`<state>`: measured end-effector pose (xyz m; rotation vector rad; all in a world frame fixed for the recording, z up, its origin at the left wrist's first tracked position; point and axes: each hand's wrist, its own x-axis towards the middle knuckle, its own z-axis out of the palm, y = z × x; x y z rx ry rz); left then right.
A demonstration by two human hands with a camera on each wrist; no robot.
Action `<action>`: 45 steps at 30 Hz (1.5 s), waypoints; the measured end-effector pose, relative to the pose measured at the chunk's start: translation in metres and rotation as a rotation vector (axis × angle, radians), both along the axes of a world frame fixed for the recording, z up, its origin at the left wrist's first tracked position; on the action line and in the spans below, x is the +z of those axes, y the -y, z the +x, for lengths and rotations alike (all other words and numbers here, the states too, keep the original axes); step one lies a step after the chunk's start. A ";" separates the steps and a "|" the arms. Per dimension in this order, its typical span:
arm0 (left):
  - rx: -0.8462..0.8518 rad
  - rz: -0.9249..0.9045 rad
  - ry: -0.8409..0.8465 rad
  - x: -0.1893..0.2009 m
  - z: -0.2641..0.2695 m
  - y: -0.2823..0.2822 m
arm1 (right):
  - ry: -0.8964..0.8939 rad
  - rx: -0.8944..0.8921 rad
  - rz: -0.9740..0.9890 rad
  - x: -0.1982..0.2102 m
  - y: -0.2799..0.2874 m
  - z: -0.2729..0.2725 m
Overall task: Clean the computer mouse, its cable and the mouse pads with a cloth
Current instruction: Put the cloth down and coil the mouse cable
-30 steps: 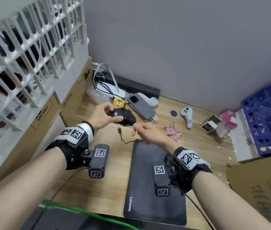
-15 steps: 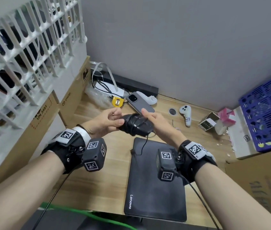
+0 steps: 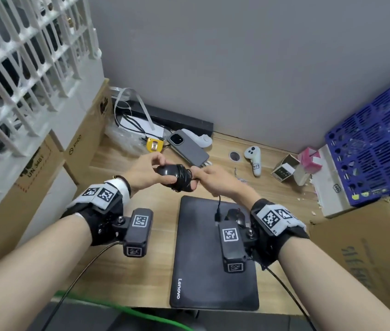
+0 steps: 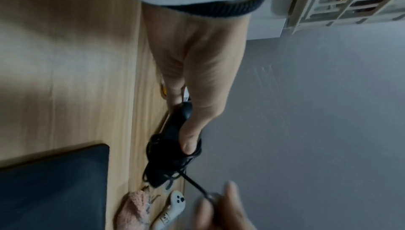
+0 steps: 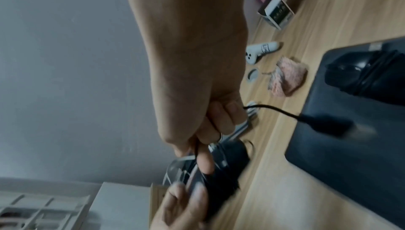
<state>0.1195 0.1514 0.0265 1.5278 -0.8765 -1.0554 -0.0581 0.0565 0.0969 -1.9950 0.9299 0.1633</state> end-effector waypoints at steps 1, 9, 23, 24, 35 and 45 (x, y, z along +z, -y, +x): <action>-0.059 0.032 0.015 -0.001 0.000 -0.001 | 0.021 -0.056 -0.028 0.004 0.006 -0.005; -0.415 -0.172 -0.722 0.016 -0.014 -0.006 | 0.142 -0.093 0.144 -0.008 0.021 -0.025; 0.191 -0.032 -0.453 -0.024 -0.056 0.023 | 0.368 -0.640 0.470 -0.072 0.003 -0.023; 0.201 0.004 -0.376 -0.029 -0.059 0.023 | 0.353 -0.650 0.509 -0.075 0.004 -0.026; -0.107 0.349 -0.072 -0.066 -0.107 0.025 | 0.129 -0.428 0.515 -0.119 0.024 -0.065; -0.017 0.597 -0.036 -0.111 -0.130 0.015 | -0.258 0.056 0.129 -0.161 0.042 -0.073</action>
